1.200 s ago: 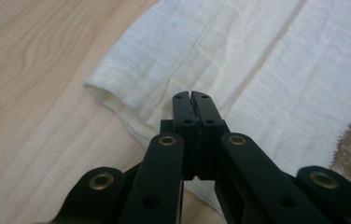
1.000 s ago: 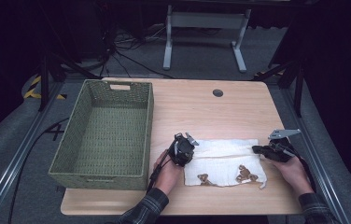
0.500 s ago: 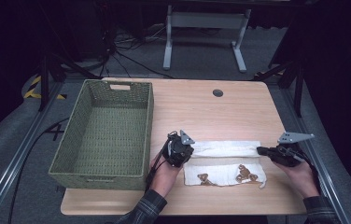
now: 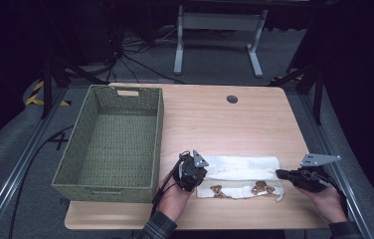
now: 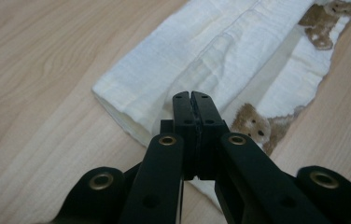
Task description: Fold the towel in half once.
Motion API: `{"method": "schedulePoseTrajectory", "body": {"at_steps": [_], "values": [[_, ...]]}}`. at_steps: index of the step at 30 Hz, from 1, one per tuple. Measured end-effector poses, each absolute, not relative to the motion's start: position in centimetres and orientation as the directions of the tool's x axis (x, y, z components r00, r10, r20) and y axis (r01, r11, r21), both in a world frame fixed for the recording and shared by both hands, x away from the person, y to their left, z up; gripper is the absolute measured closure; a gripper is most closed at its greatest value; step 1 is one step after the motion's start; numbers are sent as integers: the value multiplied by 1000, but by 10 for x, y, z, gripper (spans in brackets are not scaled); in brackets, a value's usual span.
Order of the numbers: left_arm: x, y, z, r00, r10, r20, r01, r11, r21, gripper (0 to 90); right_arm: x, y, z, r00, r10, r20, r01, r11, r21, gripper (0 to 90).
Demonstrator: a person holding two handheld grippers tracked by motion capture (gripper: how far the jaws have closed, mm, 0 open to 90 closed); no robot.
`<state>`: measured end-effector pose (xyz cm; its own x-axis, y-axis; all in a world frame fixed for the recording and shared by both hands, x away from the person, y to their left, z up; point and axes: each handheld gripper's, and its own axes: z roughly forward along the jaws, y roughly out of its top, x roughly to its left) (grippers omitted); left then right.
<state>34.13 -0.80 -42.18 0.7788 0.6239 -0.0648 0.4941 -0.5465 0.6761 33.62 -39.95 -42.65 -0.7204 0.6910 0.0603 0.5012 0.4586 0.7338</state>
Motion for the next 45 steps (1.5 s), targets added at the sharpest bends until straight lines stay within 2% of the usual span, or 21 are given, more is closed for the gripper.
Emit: {"method": "schedulePoseTrajectory", "body": {"at_steps": [5,8,10,14,18,20,29,45], "values": [[342,-8,-431,789,609,-82,503,-563,656,891,335,-400,-433,-721,688,81,526,467,711,887],[343,-6,-429,790,608,-76,495,-560,664,824,333,-403,-430,-721,687,86,519,454,724,807],[344,-3,-425,793,605,-73,483,-552,679,797,331,-406,-425,-720,688,91,511,436,741,789],[349,-3,-419,786,615,-66,479,-538,693,800,334,-409,-420,-715,694,79,497,426,756,823],[359,-5,-419,778,625,-64,484,-532,695,857,345,-407,-420,-710,701,67,496,430,754,892],[366,-7,-421,776,628,-67,488,-529,694,895,355,-405,-421,-706,705,63,503,437,746,896],[378,-14,-438,786,612,-90,523,-579,626,897,376,-398,-440,-703,707,78,553,475,685,897],[351,-13,-440,814,572,-98,495,-596,633,896,351,-400,-440,-732,674,106,540,478,693,897]]}}
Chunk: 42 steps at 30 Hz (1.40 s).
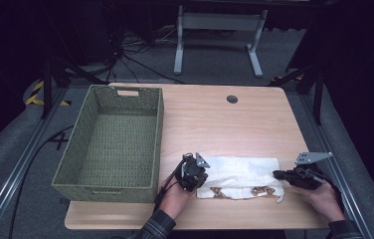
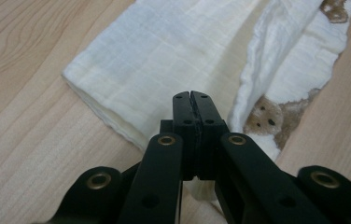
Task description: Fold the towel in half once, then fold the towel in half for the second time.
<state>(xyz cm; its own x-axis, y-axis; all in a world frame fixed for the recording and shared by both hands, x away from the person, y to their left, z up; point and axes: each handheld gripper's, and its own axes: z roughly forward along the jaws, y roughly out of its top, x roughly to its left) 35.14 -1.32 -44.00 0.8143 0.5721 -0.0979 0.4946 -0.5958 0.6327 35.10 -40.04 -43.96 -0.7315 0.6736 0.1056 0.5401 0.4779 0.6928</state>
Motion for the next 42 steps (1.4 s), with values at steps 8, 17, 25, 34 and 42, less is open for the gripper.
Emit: {"method": "schedulePoseTrajectory", "body": {"at_steps": [8,17,25,34,42], "values": [[339,-15,-441,832,546,-94,480,-626,614,897,328,-401,-437,-744,660,102,523,480,705,897],[337,-15,-445,831,547,-101,481,-615,626,895,317,-413,-429,-727,680,95,505,435,745,897],[352,-13,-436,806,583,-100,496,-574,651,838,330,-415,-424,-720,689,84,493,423,761,843],[379,-17,-433,768,637,-69,515,-549,659,746,357,-414,-427,-693,718,72,511,417,752,754],[401,-19,-434,736,676,-43,541,-549,637,698,388,-412,-431,-666,744,47,531,430,730,721]]}}
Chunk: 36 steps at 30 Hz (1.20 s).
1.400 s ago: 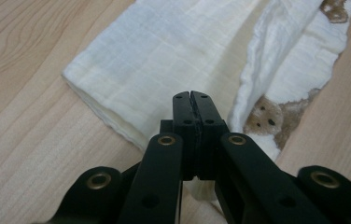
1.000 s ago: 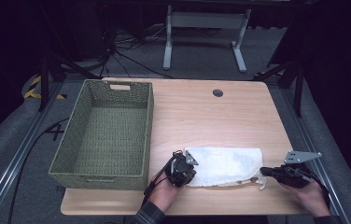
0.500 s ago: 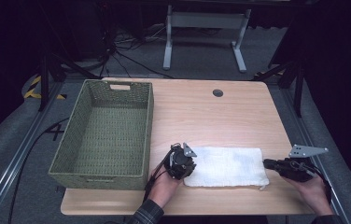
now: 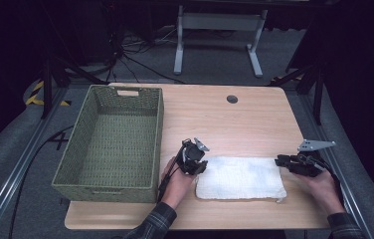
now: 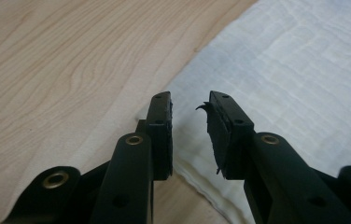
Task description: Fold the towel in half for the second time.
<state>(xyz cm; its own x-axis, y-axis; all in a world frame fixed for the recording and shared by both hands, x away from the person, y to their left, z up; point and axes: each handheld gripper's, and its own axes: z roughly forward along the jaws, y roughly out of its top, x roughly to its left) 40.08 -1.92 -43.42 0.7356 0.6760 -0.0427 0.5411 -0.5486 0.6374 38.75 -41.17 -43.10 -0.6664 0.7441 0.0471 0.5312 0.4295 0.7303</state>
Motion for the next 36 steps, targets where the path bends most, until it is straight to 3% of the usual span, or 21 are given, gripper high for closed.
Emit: {"method": "schedulePoseTrajectory", "body": {"at_steps": [15,20,22,26,29,36], "values": [[424,-18,-449,702,712,-37,577,-537,615,640,415,-408,-450,-646,762,55,588,450,672,717],[426,-16,-453,704,708,-55,585,-535,610,632,414,-411,-450,-647,760,61,591,449,670,822],[427,-16,-454,715,695,-78,585,-533,611,663,414,-410,-450,-651,757,66,591,450,669,856],[426,-18,-453,733,674,-89,577,-547,607,836,413,-409,-450,-655,753,54,585,461,667,876],[424,-19,-450,725,684,-84,580,-540,609,853,414,-408,-449,-656,754,31,575,473,667,879],[415,-12,-421,697,716,-32,513,-467,721,859,418,-413,-430,-633,774,-5,526,435,731,881]]}}
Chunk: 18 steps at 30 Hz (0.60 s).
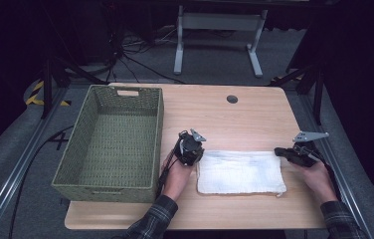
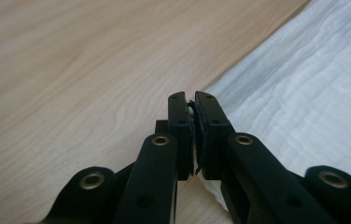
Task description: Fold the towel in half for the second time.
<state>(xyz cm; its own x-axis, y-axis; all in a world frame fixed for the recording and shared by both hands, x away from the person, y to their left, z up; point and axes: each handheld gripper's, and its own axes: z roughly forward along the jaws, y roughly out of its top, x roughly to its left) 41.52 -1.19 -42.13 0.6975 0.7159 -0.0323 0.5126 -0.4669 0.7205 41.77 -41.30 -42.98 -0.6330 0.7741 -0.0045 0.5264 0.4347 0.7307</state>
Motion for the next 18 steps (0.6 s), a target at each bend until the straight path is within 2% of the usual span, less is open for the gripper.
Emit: {"method": "schedulePoseTrajectory", "body": {"at_steps": [4,18], "values": [[407,-10,-412,699,715,-7,479,-461,747,859,415,-413,-414,-636,771,-33,473,424,772,881],[368,-1,-402,738,673,49,383,-478,791,858,372,-411,-404,-676,735,-52,412,435,801,880]]}}
